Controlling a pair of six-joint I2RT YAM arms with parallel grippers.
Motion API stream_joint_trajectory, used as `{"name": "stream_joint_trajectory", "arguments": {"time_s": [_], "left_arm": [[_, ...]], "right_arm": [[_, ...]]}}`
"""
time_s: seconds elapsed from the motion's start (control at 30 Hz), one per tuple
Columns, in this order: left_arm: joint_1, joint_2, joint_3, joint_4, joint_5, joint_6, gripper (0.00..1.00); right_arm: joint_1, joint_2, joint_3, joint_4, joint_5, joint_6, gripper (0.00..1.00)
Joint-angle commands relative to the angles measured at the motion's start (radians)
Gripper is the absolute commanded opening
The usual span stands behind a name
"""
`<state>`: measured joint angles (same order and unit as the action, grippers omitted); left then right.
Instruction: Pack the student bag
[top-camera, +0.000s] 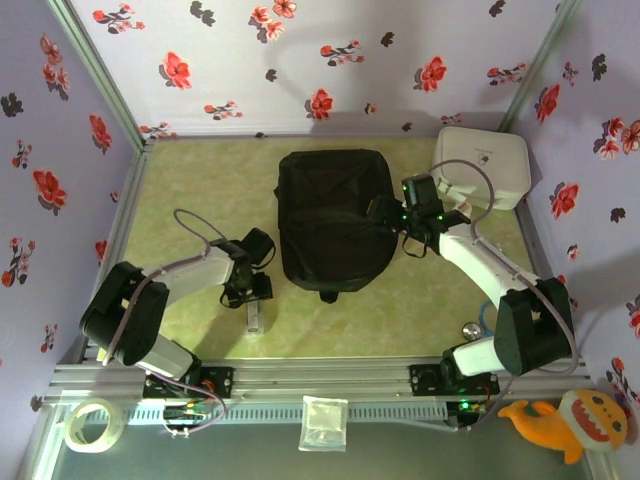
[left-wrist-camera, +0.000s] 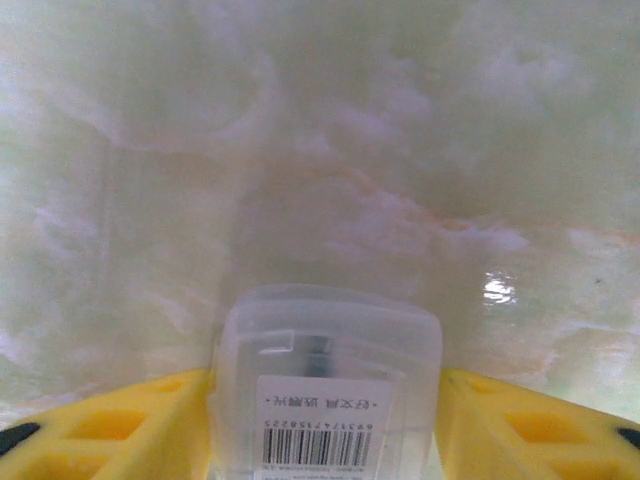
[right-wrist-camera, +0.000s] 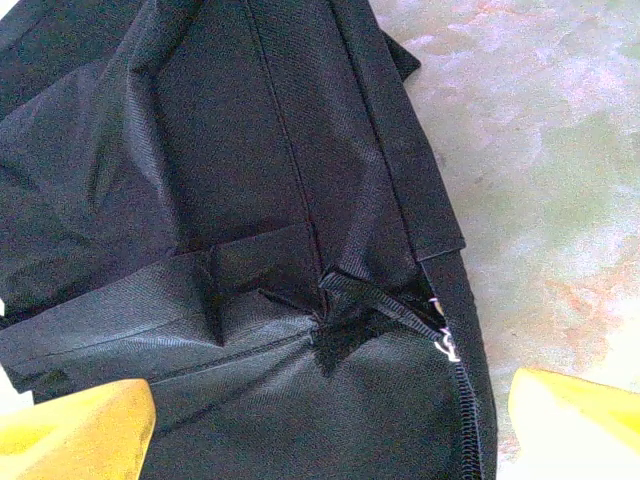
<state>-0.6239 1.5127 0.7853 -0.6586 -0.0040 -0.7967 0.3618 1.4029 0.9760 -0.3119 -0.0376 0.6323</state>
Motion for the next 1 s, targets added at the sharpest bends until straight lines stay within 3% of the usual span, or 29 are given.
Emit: {"name": "stream_joint_trajectory", "arguments": {"time_s": [0.0, 0.13, 0.37, 0.67, 0.97], "left_arm": [[-0.008, 0.036, -0.018, 0.005, -0.008, -0.013, 0.56], [-0.005, 0.058, -0.034, 0.036, -0.007, -0.039, 0.54], [0.017, -0.015, -0.038, 0.07, -0.01, -0.067, 0.37], [0.097, -0.151, 0.046, 0.025, 0.002, -0.02, 0.37], [0.191, -0.178, 0.227, 0.168, 0.203, -0.024, 0.37]], "right_arm": [[0.011, 0.016, 0.016, 0.011, 0.001, 0.02, 0.92], [0.015, 0.025, 0.013, 0.02, -0.004, 0.03, 0.91], [0.018, 0.019, 0.011, 0.023, -0.009, 0.032, 0.91], [0.072, 0.03, 0.001, 0.071, -0.048, 0.026, 0.9], [0.242, 0.031, -0.032, 0.246, -0.169, -0.018, 0.89]]}}
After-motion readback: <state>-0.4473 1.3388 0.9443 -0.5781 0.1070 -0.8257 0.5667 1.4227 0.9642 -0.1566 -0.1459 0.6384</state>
